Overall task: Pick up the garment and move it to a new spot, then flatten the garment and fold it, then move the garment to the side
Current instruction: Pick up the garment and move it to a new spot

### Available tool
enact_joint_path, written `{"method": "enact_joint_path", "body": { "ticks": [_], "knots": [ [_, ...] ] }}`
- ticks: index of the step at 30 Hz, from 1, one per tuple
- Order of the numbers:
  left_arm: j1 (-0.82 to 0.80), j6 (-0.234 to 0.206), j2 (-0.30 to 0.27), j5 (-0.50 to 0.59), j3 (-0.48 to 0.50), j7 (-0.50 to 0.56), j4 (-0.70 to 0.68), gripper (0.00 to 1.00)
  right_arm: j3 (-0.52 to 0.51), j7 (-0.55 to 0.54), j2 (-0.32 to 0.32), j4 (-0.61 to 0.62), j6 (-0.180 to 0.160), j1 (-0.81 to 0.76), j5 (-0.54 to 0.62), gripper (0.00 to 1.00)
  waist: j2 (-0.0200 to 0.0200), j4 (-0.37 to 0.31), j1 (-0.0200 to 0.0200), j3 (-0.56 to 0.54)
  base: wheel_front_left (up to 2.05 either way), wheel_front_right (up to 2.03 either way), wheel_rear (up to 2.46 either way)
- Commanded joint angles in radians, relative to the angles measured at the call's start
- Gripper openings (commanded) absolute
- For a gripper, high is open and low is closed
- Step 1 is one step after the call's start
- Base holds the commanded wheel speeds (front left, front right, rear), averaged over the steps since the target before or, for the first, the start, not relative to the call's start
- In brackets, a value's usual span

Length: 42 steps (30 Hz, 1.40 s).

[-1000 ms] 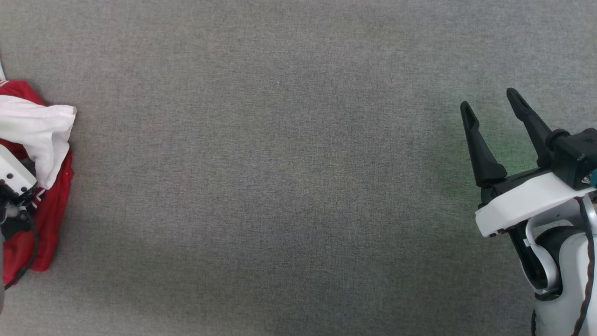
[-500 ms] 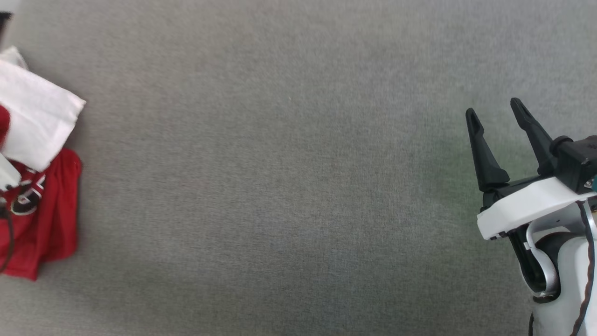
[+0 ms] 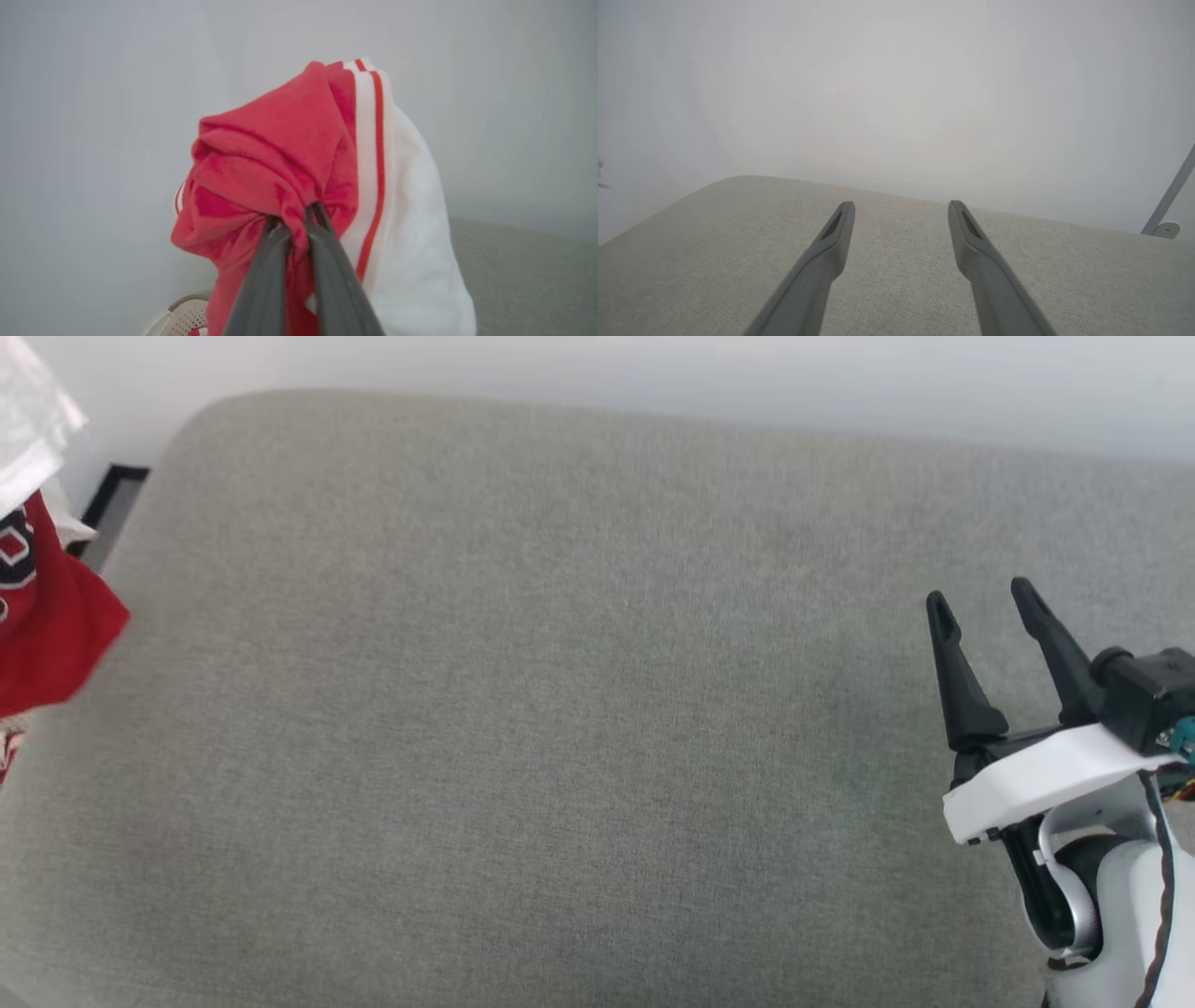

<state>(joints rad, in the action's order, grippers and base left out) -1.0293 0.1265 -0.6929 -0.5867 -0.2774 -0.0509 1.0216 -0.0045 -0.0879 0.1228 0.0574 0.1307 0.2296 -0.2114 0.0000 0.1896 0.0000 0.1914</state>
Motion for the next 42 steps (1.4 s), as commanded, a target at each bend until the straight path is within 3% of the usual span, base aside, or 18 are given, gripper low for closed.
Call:
{"method": "enact_joint_path", "body": {
  "ticks": [1,11,15,22,29,35,42],
  "knots": [
    [-0.018,0.003,-0.002,0.01,-0.019,0.015,-0.029,0.0,-0.004,0.009,-0.008,-0.004,0.0,-0.016,-0.007,1.0,0.0,0.005,0.0,-0.03,0.0,0.0,0.0],
    [0.02,0.003,-0.052,-0.054,-0.121,0.193,-0.334,0.0,-0.082,0.031,-0.04,-0.001,0.0,-0.045,-0.011,1.0,0.0,-0.064,0.0,-0.095,0.0,0.0,0.0],
    [0.069,-0.037,-0.046,-0.062,-0.141,0.274,-0.504,0.0,-0.119,0.034,-0.047,0.01,0.0,-0.055,-0.003,1.0,0.0,-0.117,0.0,-0.107,0.0,0.0,0.0],
    [0.182,-0.158,-0.033,-0.071,-0.189,0.446,-0.887,0.0,-0.171,0.042,-0.062,0.022,0.0,-0.067,0.002,1.0,0.0,-0.223,0.0,-0.108,0.0,0.0,0.0],
    [0.245,-0.213,-0.006,-0.071,-0.269,0.592,-1.164,0.0,-0.198,0.061,-0.072,0.016,0.0,-0.072,-0.011,1.0,0.0,-0.323,0.0,-0.086,0.0,0.0,0.0],
    [0.286,-0.215,0.041,-0.073,-0.361,0.671,-1.215,0.0,-0.193,0.082,-0.073,-0.01,0.0,-0.073,-0.03,1.0,0.0,-0.373,0.0,-0.067,0.0,0.0,0.0],
    [0.344,-0.167,0.124,-0.107,-0.483,0.719,-1.089,0.0,-0.14,0.127,-0.072,-0.079,0.0,-0.057,-0.077,1.0,0.0,-0.423,0.0,-0.032,0.0,0.0,0.0]
  ]
}}
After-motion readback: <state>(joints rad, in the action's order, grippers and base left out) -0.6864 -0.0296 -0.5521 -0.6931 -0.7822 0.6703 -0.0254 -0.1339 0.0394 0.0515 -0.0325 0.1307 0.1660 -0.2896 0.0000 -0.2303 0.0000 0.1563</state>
